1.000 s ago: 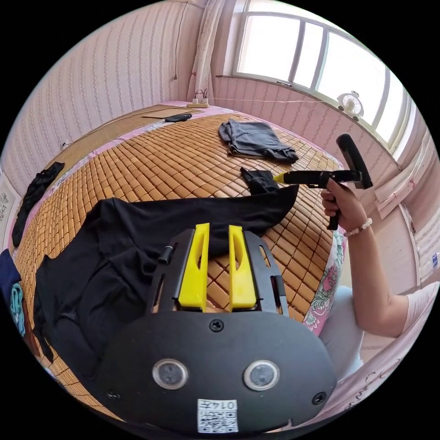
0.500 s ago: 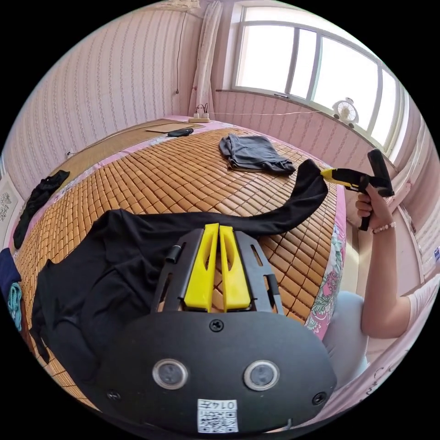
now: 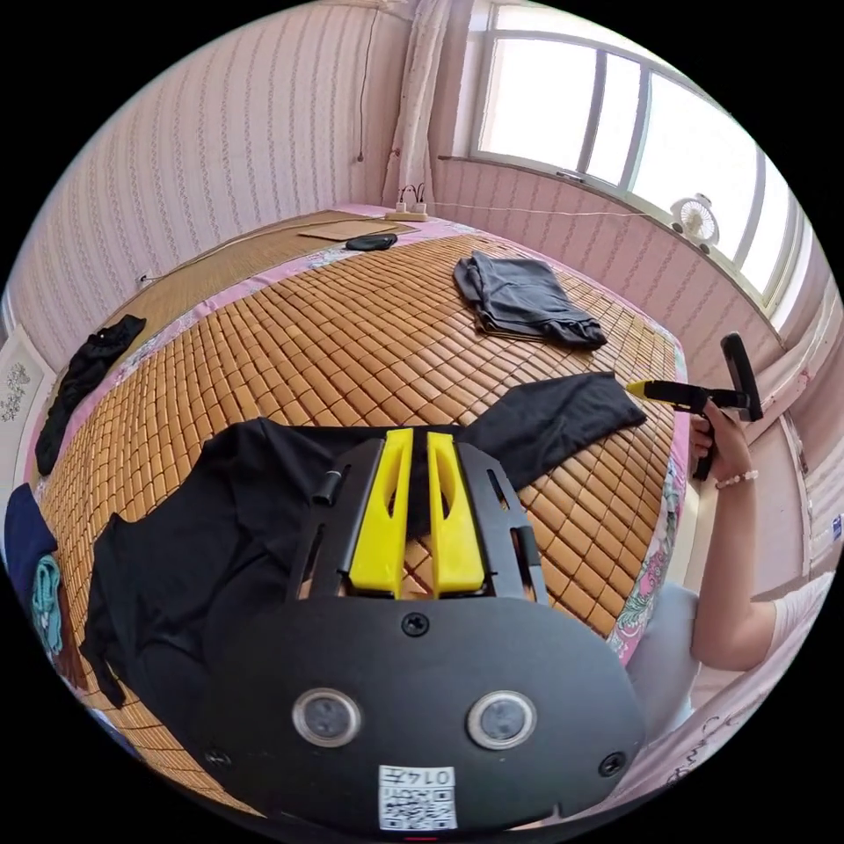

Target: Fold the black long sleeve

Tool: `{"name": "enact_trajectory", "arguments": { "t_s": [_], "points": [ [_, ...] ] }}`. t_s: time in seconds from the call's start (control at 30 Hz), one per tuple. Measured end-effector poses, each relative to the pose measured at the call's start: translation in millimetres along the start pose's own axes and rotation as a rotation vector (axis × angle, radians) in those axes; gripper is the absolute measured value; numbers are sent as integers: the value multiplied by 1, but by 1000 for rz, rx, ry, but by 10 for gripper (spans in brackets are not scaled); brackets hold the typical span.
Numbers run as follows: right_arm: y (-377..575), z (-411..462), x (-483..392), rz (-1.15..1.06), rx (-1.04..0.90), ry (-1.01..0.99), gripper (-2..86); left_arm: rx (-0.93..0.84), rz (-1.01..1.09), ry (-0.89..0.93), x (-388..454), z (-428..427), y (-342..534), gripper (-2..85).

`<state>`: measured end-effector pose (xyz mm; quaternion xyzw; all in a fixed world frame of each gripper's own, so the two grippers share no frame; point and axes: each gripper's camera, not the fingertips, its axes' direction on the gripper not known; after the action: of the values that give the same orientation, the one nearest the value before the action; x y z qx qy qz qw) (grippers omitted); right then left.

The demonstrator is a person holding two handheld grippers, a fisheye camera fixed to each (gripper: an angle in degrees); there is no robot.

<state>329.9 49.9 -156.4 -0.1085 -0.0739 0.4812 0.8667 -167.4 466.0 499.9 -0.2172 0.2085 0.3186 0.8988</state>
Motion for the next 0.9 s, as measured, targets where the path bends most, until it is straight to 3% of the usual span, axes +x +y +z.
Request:
{"name": "enact_trajectory", "arguments": {
  "t_s": [0.1,0.17,0.23,0.33,0.53,0.67,0.9],
  "points": [
    [-5,14,2,14,-98,10,67,-44,-8,-110,-1,40,-16,67],
    [-5,16,0,5,-101,17,34,-200,19,-204,1,84,-26,66],
    [-5,18,-2,-12,-138,15,17,-236,32,-217,3,105,-27,11],
    [-5,13,1,-14,-161,3,9,-259,71,-197,9,115,-31,-5],
    [1,-4,-3,-34,-213,96,6,-125,-36,-191,-2,115,-29,-6],
    [3,-11,-5,-45,-233,118,10,-170,-91,-195,-4,125,-31,23],
    [2,-40,11,57,15,57,48,-31,21,-214,25,73,-24,55]
  ]
}}
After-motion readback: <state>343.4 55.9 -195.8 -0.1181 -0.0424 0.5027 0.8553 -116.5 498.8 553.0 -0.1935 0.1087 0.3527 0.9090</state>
